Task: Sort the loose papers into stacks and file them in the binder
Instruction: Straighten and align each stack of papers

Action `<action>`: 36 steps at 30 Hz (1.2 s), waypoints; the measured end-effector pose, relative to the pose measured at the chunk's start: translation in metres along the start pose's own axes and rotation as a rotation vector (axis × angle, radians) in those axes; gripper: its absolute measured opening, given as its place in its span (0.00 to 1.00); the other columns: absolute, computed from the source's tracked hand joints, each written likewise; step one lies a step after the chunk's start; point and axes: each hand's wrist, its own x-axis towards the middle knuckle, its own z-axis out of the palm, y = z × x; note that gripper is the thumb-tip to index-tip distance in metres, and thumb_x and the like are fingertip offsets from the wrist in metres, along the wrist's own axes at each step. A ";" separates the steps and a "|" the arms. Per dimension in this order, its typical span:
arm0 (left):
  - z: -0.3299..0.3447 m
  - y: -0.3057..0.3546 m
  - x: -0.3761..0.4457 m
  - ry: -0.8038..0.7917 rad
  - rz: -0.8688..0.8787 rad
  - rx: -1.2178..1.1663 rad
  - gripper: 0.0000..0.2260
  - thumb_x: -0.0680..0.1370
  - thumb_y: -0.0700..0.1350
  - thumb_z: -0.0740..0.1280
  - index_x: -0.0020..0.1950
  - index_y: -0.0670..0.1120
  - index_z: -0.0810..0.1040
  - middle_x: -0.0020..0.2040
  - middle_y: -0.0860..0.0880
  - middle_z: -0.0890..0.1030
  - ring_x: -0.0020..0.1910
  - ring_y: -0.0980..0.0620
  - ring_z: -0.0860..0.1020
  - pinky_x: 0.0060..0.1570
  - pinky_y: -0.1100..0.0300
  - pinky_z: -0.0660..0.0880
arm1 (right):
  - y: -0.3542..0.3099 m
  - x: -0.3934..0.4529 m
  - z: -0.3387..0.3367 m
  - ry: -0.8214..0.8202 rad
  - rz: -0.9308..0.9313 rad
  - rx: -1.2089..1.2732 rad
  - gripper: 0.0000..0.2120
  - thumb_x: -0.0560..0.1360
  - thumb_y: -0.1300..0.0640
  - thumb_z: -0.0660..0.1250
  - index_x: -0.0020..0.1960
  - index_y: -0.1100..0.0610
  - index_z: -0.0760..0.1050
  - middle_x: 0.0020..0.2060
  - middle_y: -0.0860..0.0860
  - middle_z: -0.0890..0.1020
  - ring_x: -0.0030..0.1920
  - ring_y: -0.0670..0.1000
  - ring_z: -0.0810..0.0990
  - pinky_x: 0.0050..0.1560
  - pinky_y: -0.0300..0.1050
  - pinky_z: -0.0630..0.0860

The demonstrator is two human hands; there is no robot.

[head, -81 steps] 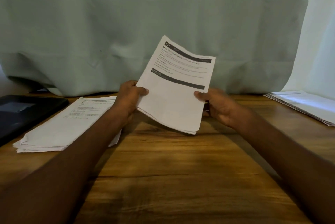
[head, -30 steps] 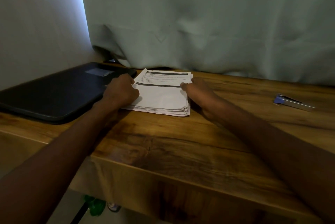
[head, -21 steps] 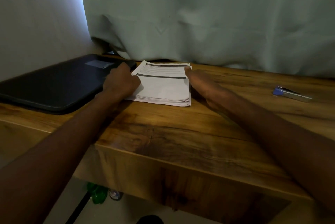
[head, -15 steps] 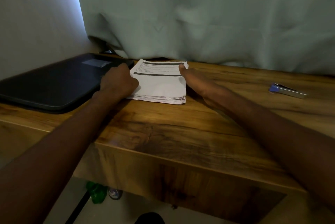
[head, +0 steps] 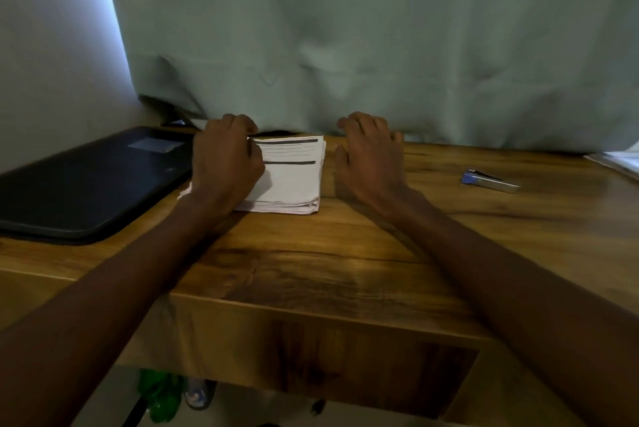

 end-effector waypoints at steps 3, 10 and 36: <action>0.009 0.043 0.004 0.022 0.032 -0.037 0.07 0.78 0.44 0.64 0.53 0.47 0.81 0.50 0.48 0.82 0.54 0.46 0.78 0.71 0.40 0.60 | 0.022 -0.010 -0.019 0.041 -0.024 -0.081 0.20 0.75 0.56 0.67 0.66 0.54 0.75 0.65 0.53 0.76 0.64 0.57 0.74 0.55 0.56 0.71; 0.061 0.179 0.000 -0.110 0.150 -0.267 0.13 0.75 0.48 0.61 0.55 0.49 0.81 0.53 0.50 0.83 0.57 0.47 0.79 0.75 0.43 0.52 | 0.111 -0.062 -0.075 0.076 0.073 -0.215 0.16 0.75 0.53 0.61 0.62 0.52 0.76 0.58 0.51 0.77 0.57 0.55 0.75 0.50 0.53 0.70; 0.250 0.566 -0.016 -0.742 0.157 -0.557 0.10 0.73 0.56 0.64 0.49 0.54 0.79 0.52 0.51 0.83 0.54 0.46 0.80 0.51 0.54 0.76 | 0.511 -0.184 -0.207 -0.040 0.751 -0.521 0.13 0.83 0.53 0.57 0.63 0.55 0.75 0.62 0.53 0.79 0.63 0.59 0.75 0.59 0.58 0.70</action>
